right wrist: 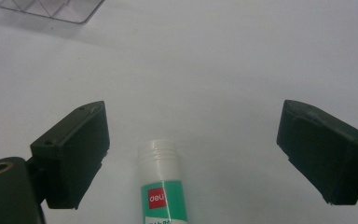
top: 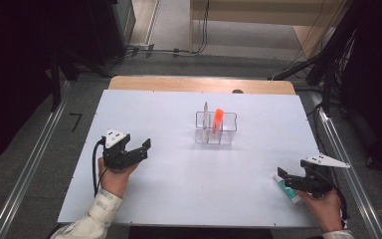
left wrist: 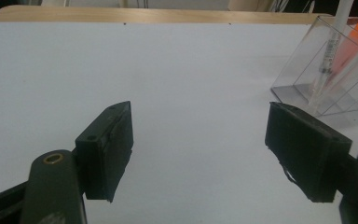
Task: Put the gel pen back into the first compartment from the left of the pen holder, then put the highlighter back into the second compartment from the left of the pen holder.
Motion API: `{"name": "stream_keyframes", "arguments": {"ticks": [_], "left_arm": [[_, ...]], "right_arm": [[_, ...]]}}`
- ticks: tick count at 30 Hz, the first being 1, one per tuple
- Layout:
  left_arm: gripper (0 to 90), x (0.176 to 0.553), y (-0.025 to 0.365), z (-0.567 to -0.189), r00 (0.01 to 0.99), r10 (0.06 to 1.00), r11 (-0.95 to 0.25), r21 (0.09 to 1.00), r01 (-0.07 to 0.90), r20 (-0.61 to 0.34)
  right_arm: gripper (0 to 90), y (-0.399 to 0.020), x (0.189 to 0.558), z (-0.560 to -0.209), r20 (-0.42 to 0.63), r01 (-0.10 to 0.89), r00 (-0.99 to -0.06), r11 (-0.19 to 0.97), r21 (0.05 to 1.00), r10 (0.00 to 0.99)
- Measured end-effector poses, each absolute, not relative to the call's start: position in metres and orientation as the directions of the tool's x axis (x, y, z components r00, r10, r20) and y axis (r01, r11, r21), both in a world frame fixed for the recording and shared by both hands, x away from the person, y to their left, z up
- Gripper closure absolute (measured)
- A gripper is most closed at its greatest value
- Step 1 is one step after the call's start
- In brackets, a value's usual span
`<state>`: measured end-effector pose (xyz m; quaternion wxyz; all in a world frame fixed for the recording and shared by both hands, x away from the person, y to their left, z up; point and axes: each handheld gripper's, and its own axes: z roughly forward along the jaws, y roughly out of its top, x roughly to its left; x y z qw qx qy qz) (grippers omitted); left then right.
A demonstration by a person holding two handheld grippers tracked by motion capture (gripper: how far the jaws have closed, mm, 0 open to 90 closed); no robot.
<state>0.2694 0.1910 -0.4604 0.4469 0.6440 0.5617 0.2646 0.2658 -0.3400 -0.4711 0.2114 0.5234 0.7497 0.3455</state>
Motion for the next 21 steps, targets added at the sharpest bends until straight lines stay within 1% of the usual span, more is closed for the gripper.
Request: {"name": "stream_keyframes", "arguments": {"ticks": [21], "left_arm": [[23.7,0.2674,0.1997,-0.4623,0.204,0.965,0.048,0.872,0.487,-0.167]], "right_arm": [[8.0,-0.3405,0.2651,-0.4724,0.045,0.639,-0.376,0.224,0.736,0.925]]}}
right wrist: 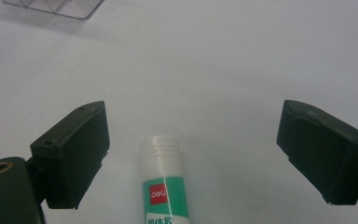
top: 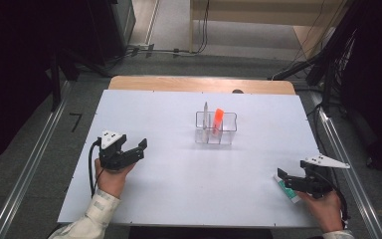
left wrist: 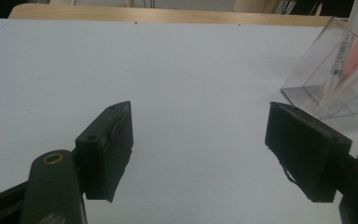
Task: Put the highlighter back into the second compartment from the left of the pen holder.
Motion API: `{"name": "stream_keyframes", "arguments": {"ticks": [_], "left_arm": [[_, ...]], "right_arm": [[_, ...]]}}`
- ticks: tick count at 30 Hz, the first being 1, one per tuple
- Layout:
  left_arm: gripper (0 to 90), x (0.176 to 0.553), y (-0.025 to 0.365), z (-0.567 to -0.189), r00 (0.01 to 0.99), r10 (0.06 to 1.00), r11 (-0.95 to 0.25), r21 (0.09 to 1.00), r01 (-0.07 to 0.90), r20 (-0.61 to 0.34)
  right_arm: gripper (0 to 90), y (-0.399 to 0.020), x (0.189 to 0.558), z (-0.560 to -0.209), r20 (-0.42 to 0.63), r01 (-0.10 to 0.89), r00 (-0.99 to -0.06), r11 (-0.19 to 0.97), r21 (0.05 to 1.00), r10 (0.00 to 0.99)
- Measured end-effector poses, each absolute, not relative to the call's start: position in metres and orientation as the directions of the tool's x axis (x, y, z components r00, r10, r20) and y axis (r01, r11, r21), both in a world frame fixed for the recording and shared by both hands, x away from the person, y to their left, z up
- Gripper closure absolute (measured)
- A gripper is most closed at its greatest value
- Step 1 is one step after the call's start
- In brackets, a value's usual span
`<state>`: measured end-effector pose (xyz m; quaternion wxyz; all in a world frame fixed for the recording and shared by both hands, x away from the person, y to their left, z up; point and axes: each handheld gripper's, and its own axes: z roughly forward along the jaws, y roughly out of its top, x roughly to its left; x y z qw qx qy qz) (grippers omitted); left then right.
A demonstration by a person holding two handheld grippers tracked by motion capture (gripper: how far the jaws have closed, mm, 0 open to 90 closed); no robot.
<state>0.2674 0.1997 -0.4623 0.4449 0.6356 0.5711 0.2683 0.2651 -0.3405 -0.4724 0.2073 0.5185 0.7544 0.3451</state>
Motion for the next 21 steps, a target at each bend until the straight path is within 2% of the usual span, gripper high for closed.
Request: {"name": "stream_keyframes", "arguments": {"ticks": [21], "left_arm": [[23.7,0.2664,0.2007,-0.4637,0.202,0.964,0.051,0.871,0.489,-0.170]], "right_arm": [[8.5,-0.3414,0.2608,-0.4805,0.062,0.641,-0.429,0.255,0.724,0.901]]}}
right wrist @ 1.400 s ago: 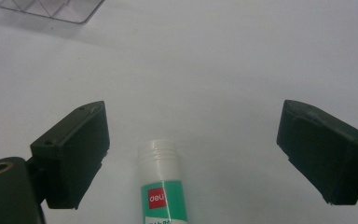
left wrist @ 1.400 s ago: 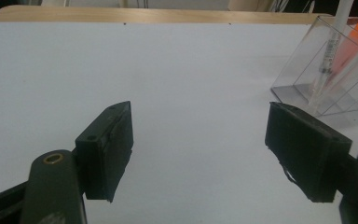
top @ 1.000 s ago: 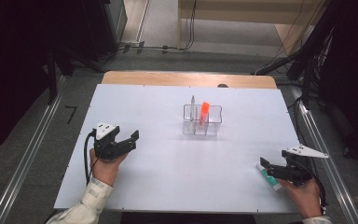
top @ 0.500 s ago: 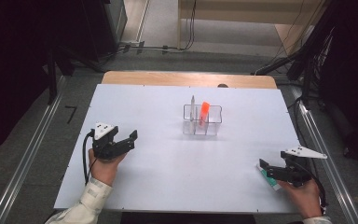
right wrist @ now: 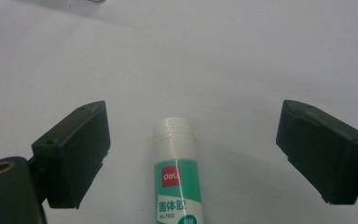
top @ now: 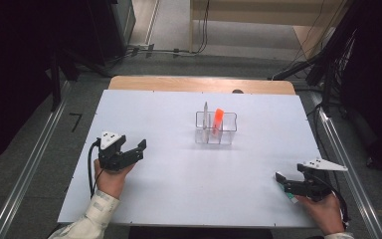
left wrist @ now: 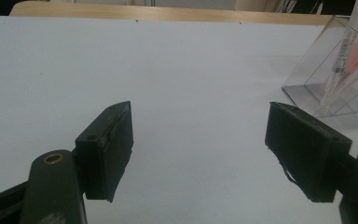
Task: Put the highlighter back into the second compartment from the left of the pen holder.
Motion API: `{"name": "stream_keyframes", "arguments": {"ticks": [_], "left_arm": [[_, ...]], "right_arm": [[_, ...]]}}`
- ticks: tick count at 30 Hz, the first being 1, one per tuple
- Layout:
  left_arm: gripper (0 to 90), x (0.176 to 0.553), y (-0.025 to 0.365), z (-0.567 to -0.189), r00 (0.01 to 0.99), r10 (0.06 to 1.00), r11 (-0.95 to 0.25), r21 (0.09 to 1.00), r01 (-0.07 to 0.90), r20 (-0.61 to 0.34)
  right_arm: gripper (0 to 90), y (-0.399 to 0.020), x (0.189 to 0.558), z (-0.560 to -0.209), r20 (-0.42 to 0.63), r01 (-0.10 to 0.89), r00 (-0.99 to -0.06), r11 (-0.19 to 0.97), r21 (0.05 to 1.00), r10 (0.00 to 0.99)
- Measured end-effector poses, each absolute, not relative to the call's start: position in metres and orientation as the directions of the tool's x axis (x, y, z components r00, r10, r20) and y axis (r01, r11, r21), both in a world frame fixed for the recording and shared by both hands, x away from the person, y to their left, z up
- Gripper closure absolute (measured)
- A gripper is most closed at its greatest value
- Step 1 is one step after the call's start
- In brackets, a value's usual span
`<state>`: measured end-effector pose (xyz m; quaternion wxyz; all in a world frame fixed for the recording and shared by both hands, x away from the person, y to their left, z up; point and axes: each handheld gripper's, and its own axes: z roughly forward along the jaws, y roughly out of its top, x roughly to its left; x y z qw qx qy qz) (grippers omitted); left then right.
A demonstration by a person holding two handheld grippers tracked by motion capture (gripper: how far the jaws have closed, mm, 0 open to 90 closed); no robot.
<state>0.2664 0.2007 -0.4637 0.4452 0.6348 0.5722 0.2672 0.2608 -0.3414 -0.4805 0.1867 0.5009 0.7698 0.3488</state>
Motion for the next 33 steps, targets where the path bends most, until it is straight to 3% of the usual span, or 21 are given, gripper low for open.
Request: {"name": "stream_keyframes", "arguments": {"ticks": [16,26,33], "left_arm": [[23.7,0.267,0.201,-0.465,0.205,0.964,0.049,0.867,0.496,-0.171],[23.7,0.267,0.201,-0.465,0.206,0.963,0.048,0.867,0.496,-0.172],[23.8,0.268,0.199,-0.465,0.208,0.962,0.050,0.867,0.496,-0.174]], "right_arm": [[13.6,-0.339,0.262,-0.489,0.036,0.649,-0.448,0.297,0.701,0.893],[25.9,-0.333,0.262,-0.493,0.012,0.645,-0.458,0.323,0.693,0.889],[29.9,-0.331,0.263,-0.495,0.013,0.651,-0.457,0.325,0.686,0.889]]}}
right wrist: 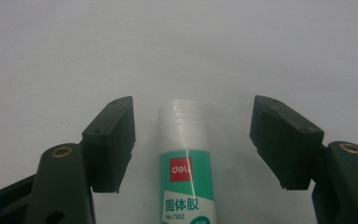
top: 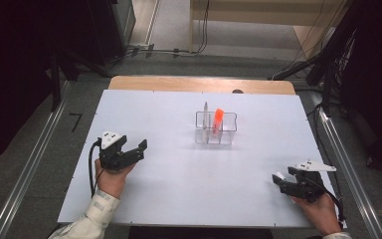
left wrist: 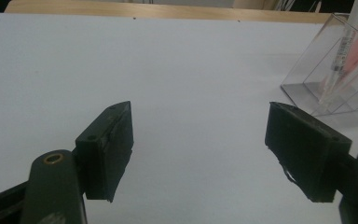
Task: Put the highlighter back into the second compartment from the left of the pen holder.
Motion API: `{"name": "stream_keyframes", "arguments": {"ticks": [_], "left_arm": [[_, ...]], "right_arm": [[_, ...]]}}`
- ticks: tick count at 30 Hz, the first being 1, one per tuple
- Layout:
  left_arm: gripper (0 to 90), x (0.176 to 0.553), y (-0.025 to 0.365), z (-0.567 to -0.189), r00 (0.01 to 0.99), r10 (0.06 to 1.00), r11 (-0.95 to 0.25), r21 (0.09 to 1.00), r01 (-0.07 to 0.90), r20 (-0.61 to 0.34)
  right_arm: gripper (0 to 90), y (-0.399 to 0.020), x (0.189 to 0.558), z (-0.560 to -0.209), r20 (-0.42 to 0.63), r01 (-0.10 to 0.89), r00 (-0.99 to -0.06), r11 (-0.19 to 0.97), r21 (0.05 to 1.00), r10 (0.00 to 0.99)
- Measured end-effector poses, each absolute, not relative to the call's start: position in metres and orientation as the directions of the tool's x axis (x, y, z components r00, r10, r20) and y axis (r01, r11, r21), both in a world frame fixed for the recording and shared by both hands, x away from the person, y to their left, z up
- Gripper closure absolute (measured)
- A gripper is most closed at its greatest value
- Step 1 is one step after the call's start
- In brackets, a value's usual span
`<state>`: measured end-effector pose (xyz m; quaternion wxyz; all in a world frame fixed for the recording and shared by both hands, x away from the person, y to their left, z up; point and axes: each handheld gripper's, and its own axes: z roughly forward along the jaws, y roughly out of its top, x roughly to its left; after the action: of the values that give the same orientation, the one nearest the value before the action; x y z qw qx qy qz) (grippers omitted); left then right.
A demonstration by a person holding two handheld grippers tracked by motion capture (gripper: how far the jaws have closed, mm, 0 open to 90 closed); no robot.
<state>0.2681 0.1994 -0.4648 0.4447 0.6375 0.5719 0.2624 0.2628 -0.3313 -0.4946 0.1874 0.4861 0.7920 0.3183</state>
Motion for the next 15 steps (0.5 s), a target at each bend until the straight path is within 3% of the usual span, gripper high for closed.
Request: {"name": "stream_keyframes", "arguments": {"ticks": [15], "left_arm": [[23.8,0.2677,0.1993,-0.4647,0.211,0.962,0.048,0.867,0.497,-0.174]], "right_arm": [[46.1,-0.3301,0.2650,-0.4998,0.016,0.678,-0.453,0.333,0.655,0.891]]}}
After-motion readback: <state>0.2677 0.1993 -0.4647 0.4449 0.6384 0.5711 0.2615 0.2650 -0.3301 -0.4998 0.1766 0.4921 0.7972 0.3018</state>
